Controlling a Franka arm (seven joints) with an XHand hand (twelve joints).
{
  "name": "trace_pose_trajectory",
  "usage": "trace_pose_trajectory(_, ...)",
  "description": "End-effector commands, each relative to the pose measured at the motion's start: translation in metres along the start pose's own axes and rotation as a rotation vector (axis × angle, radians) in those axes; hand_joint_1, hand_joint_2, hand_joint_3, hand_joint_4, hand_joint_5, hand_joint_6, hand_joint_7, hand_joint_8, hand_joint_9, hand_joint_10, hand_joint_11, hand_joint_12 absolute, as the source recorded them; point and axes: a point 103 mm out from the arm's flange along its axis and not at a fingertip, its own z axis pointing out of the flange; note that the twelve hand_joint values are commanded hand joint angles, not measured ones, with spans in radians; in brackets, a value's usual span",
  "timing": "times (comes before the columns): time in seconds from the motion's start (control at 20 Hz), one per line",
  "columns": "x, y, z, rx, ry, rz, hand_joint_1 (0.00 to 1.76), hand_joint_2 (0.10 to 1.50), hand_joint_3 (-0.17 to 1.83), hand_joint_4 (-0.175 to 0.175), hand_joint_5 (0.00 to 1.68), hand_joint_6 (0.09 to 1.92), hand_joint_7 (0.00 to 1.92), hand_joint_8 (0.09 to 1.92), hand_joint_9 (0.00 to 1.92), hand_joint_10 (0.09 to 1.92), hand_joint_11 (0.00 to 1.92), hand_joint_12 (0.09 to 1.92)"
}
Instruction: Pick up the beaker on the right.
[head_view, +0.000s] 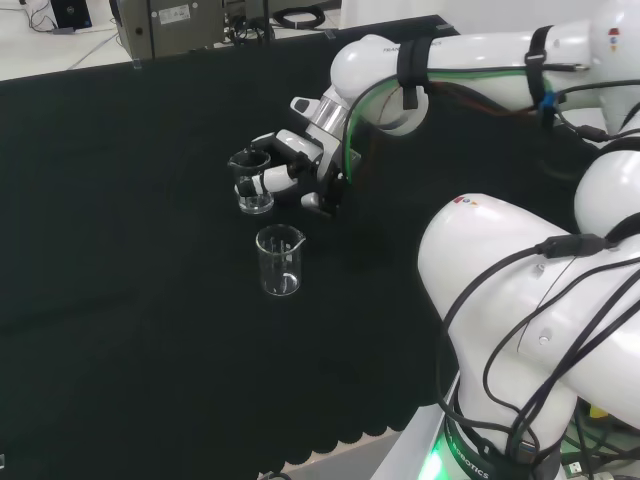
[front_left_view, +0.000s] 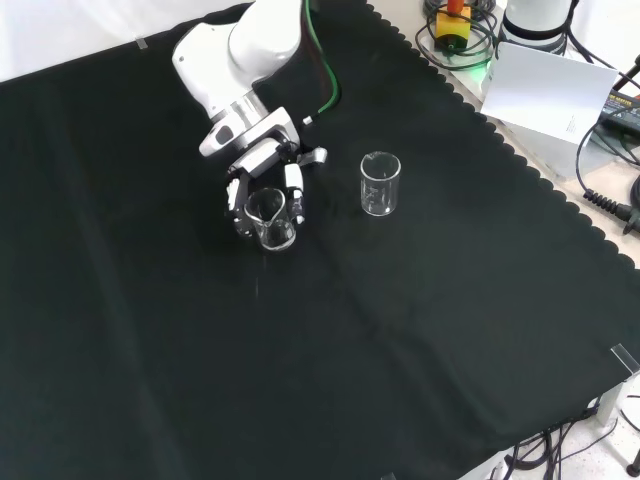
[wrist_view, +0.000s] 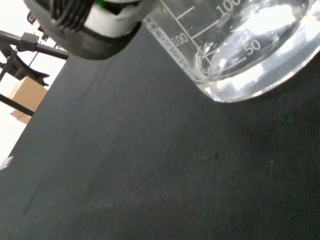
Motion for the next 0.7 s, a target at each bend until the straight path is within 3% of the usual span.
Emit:
trace_pose_trajectory(0.05, 0.028, 0.001, -0.056, -0.146, -0.181, -0.061, 1.43, 1.02, -0.17, -0.175, 1.27, 0.42, 1.35, 0.52, 1.6, 0.09, 1.23, 0.79)
trace_pose_trajectory(0.7, 0.071, -0.039, -0.127, -0.117, -0.361, -0.052, 1.43, 1.01, -0.17, -0.175, 1.29, 0.37, 1.37, 0.47, 1.62, 0.09, 1.31, 0.74)
